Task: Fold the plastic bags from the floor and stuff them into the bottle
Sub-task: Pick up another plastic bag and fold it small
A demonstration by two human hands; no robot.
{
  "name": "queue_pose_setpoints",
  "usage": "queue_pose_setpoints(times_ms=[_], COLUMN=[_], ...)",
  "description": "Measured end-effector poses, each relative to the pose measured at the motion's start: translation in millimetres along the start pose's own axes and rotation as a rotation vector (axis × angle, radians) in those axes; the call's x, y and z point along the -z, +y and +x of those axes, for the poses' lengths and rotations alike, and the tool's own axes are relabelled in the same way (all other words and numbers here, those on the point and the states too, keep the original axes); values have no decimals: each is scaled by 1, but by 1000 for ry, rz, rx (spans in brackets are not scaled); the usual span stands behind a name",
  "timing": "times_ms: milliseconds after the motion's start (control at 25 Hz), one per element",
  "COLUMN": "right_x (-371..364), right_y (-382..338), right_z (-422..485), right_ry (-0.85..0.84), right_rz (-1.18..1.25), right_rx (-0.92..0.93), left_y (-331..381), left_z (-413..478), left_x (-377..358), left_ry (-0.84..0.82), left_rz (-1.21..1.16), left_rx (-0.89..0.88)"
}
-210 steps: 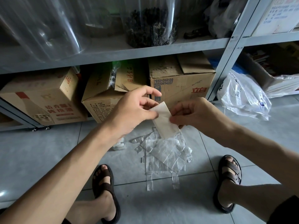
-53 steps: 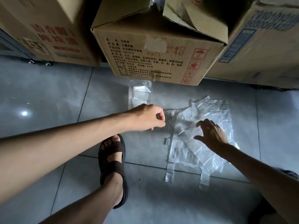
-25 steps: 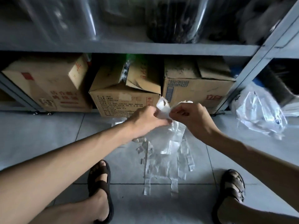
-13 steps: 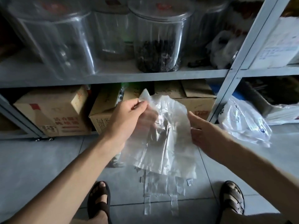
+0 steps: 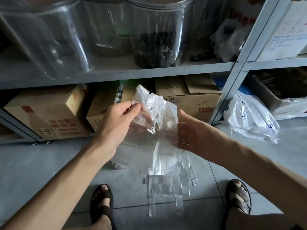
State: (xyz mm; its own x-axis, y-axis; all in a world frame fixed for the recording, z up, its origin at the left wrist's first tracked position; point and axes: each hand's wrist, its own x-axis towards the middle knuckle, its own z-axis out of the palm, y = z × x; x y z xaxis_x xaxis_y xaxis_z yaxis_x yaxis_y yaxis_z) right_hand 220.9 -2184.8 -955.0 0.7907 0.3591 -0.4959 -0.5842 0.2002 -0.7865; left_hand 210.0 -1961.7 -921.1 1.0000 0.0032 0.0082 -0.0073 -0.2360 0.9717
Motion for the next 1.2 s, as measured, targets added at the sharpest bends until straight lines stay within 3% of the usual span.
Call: queue_pose_setpoints(times_ms=[360, 640, 1000, 1200], right_x=[7, 18, 17, 15], right_y=[-2, -13, -17, -19], right_z=[-5, -3, -6, -6], right_ry=[228, 155, -27, 130], right_rz=[-92, -1, 54, 42], right_rx=[233, 288, 205, 259], left_y=[-1, -3, -5, -2], left_z=[0, 2, 2, 3], left_x=[2, 6, 7, 7], left_ry=[1, -36, -48, -36], left_rz=[-15, -170, -188, -192], left_rx=[25, 194, 206, 171])
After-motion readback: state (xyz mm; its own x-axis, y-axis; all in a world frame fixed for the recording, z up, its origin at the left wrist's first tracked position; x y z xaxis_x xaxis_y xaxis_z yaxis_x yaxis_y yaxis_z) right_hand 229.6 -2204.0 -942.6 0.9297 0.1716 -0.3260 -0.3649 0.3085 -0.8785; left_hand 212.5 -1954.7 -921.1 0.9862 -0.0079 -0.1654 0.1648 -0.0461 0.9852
